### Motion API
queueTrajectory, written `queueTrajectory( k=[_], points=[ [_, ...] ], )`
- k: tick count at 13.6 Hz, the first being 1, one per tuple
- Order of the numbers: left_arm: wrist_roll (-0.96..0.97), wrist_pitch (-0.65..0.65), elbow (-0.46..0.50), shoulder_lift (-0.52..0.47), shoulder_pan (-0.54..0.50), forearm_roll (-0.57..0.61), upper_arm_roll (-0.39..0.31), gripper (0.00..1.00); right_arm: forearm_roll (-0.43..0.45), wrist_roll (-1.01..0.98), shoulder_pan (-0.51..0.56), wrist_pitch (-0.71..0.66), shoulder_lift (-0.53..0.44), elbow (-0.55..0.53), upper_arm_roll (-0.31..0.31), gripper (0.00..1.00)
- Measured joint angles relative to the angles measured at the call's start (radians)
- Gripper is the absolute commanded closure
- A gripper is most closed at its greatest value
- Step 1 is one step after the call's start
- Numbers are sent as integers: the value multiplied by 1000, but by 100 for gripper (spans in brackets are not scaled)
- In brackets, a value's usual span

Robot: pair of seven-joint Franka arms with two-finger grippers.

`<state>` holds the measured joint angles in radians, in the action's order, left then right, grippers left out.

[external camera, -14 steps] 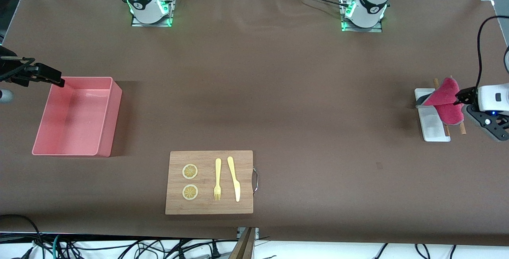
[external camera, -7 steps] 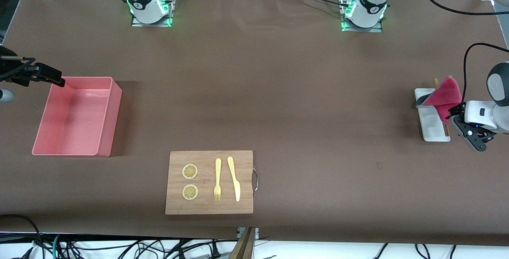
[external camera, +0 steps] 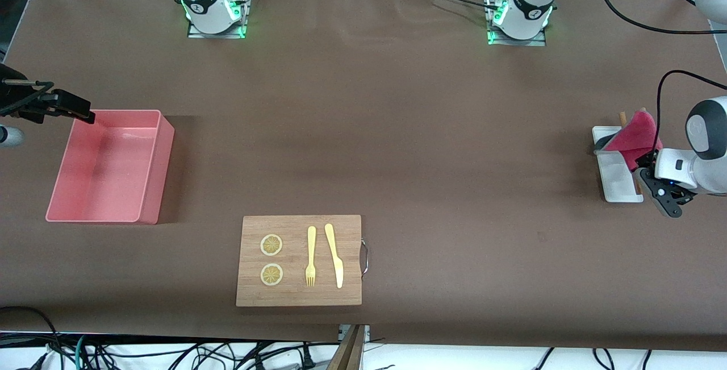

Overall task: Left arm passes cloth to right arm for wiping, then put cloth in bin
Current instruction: 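Grasp the pink cloth with the left gripper and lift it off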

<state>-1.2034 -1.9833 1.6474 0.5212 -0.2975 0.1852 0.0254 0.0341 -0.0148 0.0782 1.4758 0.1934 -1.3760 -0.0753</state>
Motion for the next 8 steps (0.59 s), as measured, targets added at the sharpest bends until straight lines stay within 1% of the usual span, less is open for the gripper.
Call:
queueTrajectory(
  k=[2, 5, 7, 8],
  points=[
    [-11, 0, 2, 1, -2, 0, 0, 38, 0, 0, 0, -1, 2, 0, 0, 0],
    [-39, 0, 8, 1, -16, 0, 0, 51, 0, 0, -1, -5, 6, 0, 0, 0],
    [-53, 0, 12, 1, -22, 0, 0, 63, 0, 0, -1, -7, 8, -1, 0, 0],
    [-57, 0, 13, 1, -24, 1, 0, 68, 0, 0, -1, -8, 8, -2, 0, 0]
  ],
)
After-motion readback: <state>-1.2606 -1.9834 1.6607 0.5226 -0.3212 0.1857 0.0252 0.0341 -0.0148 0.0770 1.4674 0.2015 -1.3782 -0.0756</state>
